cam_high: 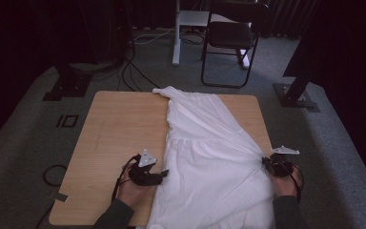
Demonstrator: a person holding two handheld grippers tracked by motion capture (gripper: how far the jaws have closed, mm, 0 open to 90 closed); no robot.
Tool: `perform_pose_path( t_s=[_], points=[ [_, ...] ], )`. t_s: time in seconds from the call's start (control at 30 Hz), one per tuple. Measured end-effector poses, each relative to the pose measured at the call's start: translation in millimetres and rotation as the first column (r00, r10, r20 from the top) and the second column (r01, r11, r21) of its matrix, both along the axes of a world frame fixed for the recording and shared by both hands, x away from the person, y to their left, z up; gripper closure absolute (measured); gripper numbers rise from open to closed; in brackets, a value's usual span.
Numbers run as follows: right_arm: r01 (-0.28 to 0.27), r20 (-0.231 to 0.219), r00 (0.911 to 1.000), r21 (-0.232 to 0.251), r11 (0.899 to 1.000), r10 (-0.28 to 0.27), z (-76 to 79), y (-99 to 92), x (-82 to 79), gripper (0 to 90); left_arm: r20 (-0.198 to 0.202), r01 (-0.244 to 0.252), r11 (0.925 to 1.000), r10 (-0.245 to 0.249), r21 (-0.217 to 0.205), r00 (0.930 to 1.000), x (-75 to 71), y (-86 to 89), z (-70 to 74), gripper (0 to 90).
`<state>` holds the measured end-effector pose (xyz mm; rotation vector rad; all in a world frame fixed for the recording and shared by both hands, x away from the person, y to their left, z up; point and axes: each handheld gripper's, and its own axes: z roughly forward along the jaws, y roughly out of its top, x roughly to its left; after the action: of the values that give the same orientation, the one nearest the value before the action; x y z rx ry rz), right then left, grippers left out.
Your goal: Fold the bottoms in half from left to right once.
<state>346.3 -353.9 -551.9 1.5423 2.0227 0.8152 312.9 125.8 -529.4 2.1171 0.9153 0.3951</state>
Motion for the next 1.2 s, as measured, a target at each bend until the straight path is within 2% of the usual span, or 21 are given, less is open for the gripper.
perform_pose_path(
  t_s=[0.03,0.07,0.1,0.13,0.17,0.23,0.33,0.47,0.57,0.6,0.77,0.8,0.83,0.9,0.93,0.97,1.0,1.1,1.13,1.17,1.2],
  points=[
    [0.000,0.000,1.0000,0.000,1.000,0.000,0.0,0.0,0.0,88.5,0.000,0.000,1.0000,0.000,0.000,1.0000,0.0,0.0,0.0,32.5],
    [-0.006,-0.008,1.0000,-0.007,1.000,0.006,-2.7,1.1,0.4,87.7,-0.009,-0.010,0.9985,0.010,0.054,0.9999,3.3,-13.2,-5.7,32.4],
    [-0.006,-0.008,1.0000,-0.007,1.000,0.006,-2.7,1.1,0.4,87.7,-0.009,-0.010,0.9985,0.010,0.054,0.9999,3.3,-13.2,-5.7,32.7],
    [0.000,-0.006,1.0000,0.001,1.000,0.000,-3.9,0.3,0.2,85.5,-0.032,-0.032,0.9918,0.036,0.124,0.9989,9.1,-20.7,-14.5,34.4],
    [0.003,-0.007,1.0000,0.005,1.000,-0.003,-3.9,-0.2,0.2,85.0,-0.043,-0.035,0.9901,0.041,0.136,0.9982,11.2,-21.9,-18.0,36.1],
    [0.003,-0.009,1.0000,0.014,1.000,-0.003,-4.0,-1.4,0.3,84.7,-0.068,-0.011,0.9947,0.018,0.102,0.9975,13.4,-19.4,-20.3,49.7],
    [0.004,-0.013,0.9999,0.023,1.000,-0.004,-3.9,-1.1,0.4,85.8,-0.048,-0.024,0.9906,0.031,0.135,0.9984,14.0,-16.6,-17.9,82.4],
    [-0.008,-0.014,0.9999,0.028,1.000,0.008,-3.9,6.1,0.6,87.7,-0.022,-0.081,0.9788,0.087,0.188,0.9960,18.1,-4.5,-15.3,85.4],
    [-0.018,-0.018,0.9997,0.034,0.999,0.018,-3.6,12.1,2.6,88.0,-0.014,-0.124,0.9732,0.130,0.193,0.9915,22.2,5.8,-15.0,85.6],
    [-0.025,-0.020,0.9995,0.042,0.999,0.026,-3.5,14.9,4.0,88.2,-0.001,-0.195,0.9611,0.199,0.196,0.9800,29.2,20.1,-15.0,85.6],
    [-0.122,-0.027,0.9922,0.017,0.992,0.122,-0.9,57.7,26.3,88.7,0.006,-0.324,0.9262,0.329,0.193,0.9444,52.6,49.7,-13.4,85.6],
    [-0.132,-0.026,0.9910,0.006,0.991,0.132,-0.3,65.2,31.7,88.8,0.006,-0.324,0.9262,0.329,0.193,0.9444,52.6,49.7,-13.4,85.7],
    [-0.140,-0.026,0.9898,-0.007,0.990,0.140,0.2,72.1,37.5,88.8,0.011,-0.362,0.9096,0.368,0.204,0.9299,63.5,58.0,-12.3,85.7],
    [-0.158,-0.027,0.9872,-0.012,0.987,0.157,1.0,82.6,50.3,88.8,0.021,-0.395,0.8924,0.401,0.218,0.9160,74.9,63.3,-11.8,85.7],
    [-0.158,-0.027,0.9872,-0.012,0.987,0.157,1.0,82.6,50.3,88.8,0.021,-0.395,0.8924,0.401,0.218,0.9160,74.9,63.3,-11.8,85.7],
    [-0.155,-0.025,0.9877,-0.020,0.988,0.154,1.7,89.0,63.8,88.9,0.017,-0.409,0.8880,0.415,0.210,0.9097,85.5,67.2,-11.2,85.6],
    [-0.144,-0.026,0.9894,-0.029,0.989,0.143,2.2,90.3,70.6,88.9,0.010,-0.406,0.8923,0.412,0.198,0.9112,89.2,67.7,-11.1,85.4],
    [-0.089,-0.030,0.9956,-0.029,0.996,0.088,3.2,88.3,87.2,88.1,0.013,-0.373,0.9092,0.377,0.185,0.9260,91.4,65.2,-10.4,77.2],
    [-0.081,-0.040,0.9960,-0.030,0.996,0.080,4.3,87.1,89.8,84.7,0.013,-0.373,0.9092,0.377,0.185,0.9260,91.4,65.2,-10.4,70.4],
    [-0.078,-0.041,0.9962,-0.035,0.996,0.076,6.2,86.1,89.9,76.8,0.009,-0.365,0.9160,0.369,0.166,0.9293,87.1,66.7,-7.2,65.0],
    [-0.078,-0.041,0.9962,-0.035,0.996,0.076,6.2,86.1,89.9,76.8,0.009,-0.365,0.9160,0.369,0.166,0.9293,87.1,66.7,-7.2,62.8]
  ],
)
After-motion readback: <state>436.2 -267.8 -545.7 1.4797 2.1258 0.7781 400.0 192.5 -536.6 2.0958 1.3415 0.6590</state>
